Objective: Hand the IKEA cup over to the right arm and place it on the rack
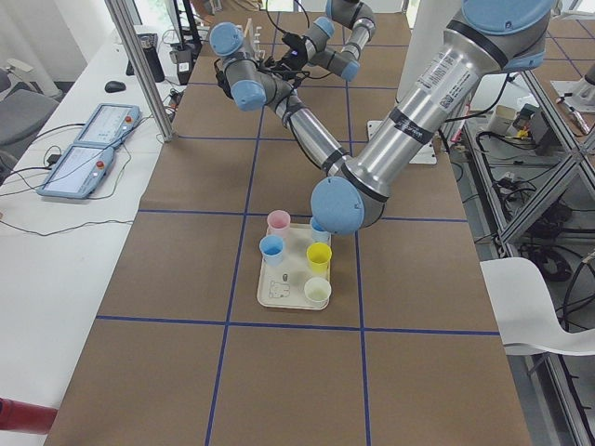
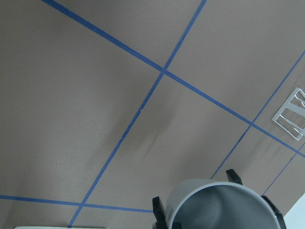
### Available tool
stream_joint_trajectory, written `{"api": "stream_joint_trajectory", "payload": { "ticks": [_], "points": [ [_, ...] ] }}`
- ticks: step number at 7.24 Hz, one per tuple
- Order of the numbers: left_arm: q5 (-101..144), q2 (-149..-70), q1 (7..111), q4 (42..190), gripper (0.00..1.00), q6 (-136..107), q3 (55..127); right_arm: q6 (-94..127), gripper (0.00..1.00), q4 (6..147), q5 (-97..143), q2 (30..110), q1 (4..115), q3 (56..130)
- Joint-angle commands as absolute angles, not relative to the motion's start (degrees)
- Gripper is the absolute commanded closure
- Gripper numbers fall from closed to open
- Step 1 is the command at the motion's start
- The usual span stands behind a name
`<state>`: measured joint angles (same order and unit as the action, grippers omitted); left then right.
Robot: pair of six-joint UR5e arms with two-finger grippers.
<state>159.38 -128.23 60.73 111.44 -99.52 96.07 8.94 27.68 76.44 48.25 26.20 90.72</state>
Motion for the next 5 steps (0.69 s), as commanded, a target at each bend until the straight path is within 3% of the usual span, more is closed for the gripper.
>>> {"api": "stream_joint_trajectory", "payload": {
  "ticks": [1, 3, 5],
  "points": [
    [159.4, -128.2, 60.7, 111.4, 1.00, -99.5, 96.1, 9.0, 0.18, 27.7, 76.5, 48.0, 25.9, 91.0],
    [159.4, -128.2, 60.7, 111.4, 1.00, -99.5, 96.1, 9.7, 0.19, 27.7, 76.5, 47.8, 25.7, 91.0],
    [159.4, -128.2, 60.7, 111.4, 1.00, -99.5, 96.1, 11.6, 0.26, 28.5, 76.2, 48.6, 25.7, 91.7]
  ]
}}
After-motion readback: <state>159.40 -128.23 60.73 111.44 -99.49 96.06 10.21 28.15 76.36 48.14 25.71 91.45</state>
